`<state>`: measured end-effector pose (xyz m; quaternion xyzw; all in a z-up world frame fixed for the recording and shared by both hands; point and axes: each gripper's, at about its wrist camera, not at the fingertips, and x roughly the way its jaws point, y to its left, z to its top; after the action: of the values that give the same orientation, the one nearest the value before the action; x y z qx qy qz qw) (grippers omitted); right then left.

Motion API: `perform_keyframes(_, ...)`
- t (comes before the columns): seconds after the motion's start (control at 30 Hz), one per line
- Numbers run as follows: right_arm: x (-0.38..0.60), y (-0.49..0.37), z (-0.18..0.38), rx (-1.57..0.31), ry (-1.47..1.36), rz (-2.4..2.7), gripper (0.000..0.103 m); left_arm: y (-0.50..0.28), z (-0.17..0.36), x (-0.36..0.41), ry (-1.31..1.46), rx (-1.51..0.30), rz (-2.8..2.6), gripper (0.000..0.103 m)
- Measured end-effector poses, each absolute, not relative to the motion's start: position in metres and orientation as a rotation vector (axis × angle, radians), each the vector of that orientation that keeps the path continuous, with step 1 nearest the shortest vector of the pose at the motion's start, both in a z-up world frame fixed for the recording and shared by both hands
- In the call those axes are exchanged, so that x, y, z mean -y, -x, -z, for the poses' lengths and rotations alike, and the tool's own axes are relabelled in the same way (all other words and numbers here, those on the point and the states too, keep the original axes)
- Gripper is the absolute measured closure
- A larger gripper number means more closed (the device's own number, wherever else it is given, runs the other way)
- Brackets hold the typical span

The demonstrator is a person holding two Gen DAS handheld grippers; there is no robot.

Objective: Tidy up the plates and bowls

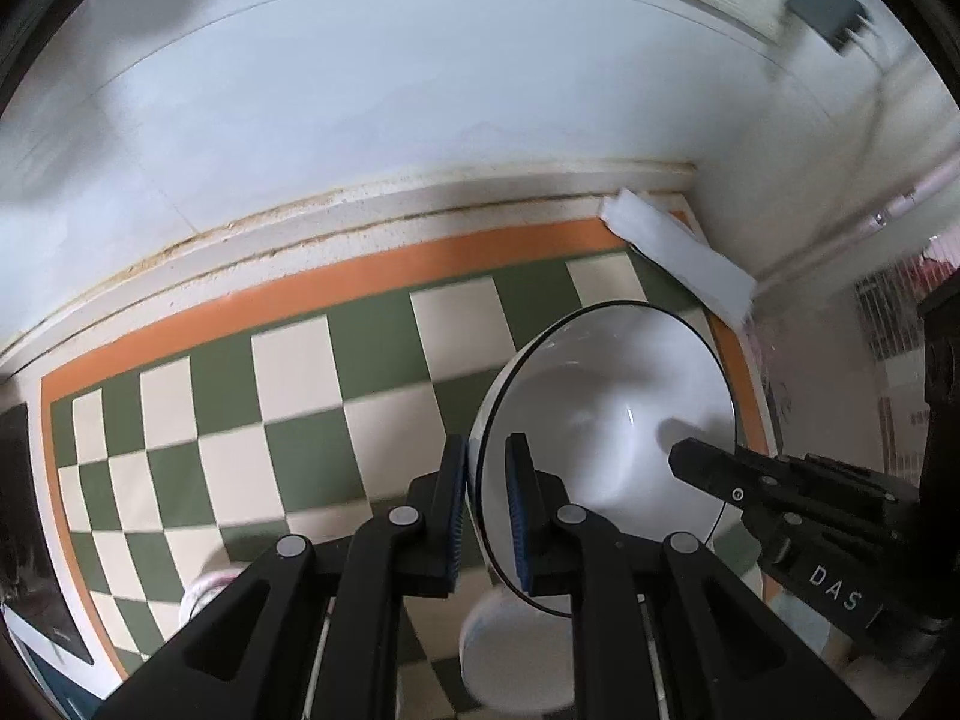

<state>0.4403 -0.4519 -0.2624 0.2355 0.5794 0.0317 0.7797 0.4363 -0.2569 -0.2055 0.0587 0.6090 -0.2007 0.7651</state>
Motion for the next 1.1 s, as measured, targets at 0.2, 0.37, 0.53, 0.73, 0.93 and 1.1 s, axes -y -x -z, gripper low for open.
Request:
perform_keyframes(0.2,0.437,-0.384,0.254,-1.248,-0.520,-0.062,0.092,-0.390,0.203,0.240,-0.129,-1.331,0.463,0.092)
perform_keyframes(0.37,0.427,-0.352,0.267,-1.272,-0.524,-0.063,0.092,-0.359,0.214,0.230,-0.147,-1.356,0.466,0.092)
perform_keyframes(0.53,0.417,-0.328,0.291,-1.315,-0.538,-0.061,0.092,-0.340,0.234,0.222,-0.158,-1.403,0.458,0.092)
perform_keyframes(0.73,0.413,-0.316,0.317,-1.362,-0.547,-0.052,0.092,-0.329,0.262,0.222,-0.185,-1.454,0.447,0.092)
perform_keyframes(0.93,0.415,-0.313,0.335,-1.393,-0.546,-0.042,0.091,-0.324,0.283,0.224,-0.200,-1.491,0.434,0.092)
perform_keyframes(1.1,0.416,-0.313,0.344,-1.408,-0.548,-0.041,0.091,-0.321,0.291,0.227,-0.221,-1.501,0.426,0.092)
